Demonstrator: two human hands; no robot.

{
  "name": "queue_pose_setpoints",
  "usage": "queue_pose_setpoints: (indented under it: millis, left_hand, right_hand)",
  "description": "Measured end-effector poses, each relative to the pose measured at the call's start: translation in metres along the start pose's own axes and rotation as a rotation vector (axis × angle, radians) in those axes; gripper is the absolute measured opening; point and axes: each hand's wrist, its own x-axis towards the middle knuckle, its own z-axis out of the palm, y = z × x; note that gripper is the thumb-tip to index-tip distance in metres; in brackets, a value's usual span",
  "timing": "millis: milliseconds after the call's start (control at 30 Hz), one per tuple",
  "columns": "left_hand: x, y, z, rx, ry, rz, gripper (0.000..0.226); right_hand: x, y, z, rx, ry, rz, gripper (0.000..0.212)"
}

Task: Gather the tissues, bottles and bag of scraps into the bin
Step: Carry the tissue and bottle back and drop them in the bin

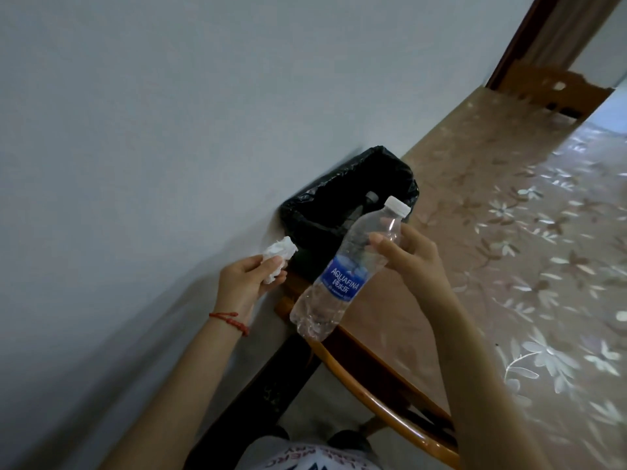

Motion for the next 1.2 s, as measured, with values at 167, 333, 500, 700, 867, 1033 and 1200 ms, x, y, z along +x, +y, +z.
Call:
queue_pose_setpoints:
  millis: [167, 333, 500, 700, 867, 1033, 1200]
  left_hand:
    - [0.001, -0.003, 0.001, 0.010, 0.011, -0.002, 0.009]
    - [-0.002, -0.006, 0.003, 0.005, 0.014, 0.000, 0.015]
    - [-0.005, -0.009, 0.004, 0.008, 0.019, -0.005, 0.016]
    - [-0.010, -0.011, 0.006, -0.011, 0.022, -0.014, 0.006]
    - [-0.014, -0.013, 0.007, -0.004, 0.034, -0.022, 0.005]
    - [-0.020, -0.014, 0.009, -0.014, 0.021, -0.020, 0.006]
    - [-0.024, -0.014, 0.013, 0.006, 0.015, -0.016, 0.007]
  right_hand:
    - [0.025, -0.018, -0.021, 0.004, 0.066, -0.016, 0.020]
    - [0.047, -0.041, -0.035, 0.093, 0.105, -0.029, 0.037]
    - [0.077, -0.045, -0.038, 0.169, 0.220, 0.001, 0.039]
    - [0.105, -0.029, -0.029, 0.138, 0.366, 0.046, 0.064]
    - [0.112, -0.010, -0.019, -0.083, 0.342, 0.078, 0.081]
    - [0.104, 0.006, -0.015, -0.310, 0.269, 0.115, 0.047]
    - [0.068, 0.011, -0.010, -0.498, 0.260, -0.003, 0.048]
